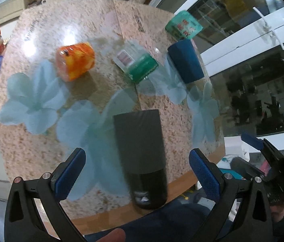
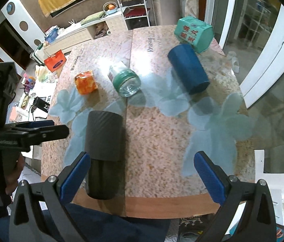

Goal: Flip cup upright
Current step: 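Grasp the tumbler's rim with the left gripper while the right gripper releases it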

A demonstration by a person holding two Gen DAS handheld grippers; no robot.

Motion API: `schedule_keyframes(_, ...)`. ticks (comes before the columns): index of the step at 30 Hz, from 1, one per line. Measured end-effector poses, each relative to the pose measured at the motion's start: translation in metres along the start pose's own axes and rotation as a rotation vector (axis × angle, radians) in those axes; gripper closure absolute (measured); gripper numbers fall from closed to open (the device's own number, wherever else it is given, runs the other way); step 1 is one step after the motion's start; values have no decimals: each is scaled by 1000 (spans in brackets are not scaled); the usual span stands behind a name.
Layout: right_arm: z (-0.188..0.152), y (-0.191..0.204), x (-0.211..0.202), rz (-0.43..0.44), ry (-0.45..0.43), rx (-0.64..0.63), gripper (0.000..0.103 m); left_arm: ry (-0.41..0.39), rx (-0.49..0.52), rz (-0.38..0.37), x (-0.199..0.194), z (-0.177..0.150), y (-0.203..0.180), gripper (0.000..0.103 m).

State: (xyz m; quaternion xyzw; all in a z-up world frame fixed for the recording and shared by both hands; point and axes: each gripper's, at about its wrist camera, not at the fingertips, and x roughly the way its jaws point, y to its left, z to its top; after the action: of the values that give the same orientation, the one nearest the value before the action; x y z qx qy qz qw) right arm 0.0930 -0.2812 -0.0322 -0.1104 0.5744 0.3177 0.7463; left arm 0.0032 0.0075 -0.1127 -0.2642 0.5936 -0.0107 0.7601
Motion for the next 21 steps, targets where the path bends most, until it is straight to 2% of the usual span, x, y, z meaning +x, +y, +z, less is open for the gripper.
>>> schedule_keyframes(10,10,-26,18,21,86,-59,0,101,-76,110,68,12,-8,0)
schedule_keyframes(14,13,-34,34,42,117,-73,0,114,-98,164,89,17,-2,0)
schedule_keyframes(21,16,-37,56,86,167,-96,0,121,-157,203,105,17,10,0)
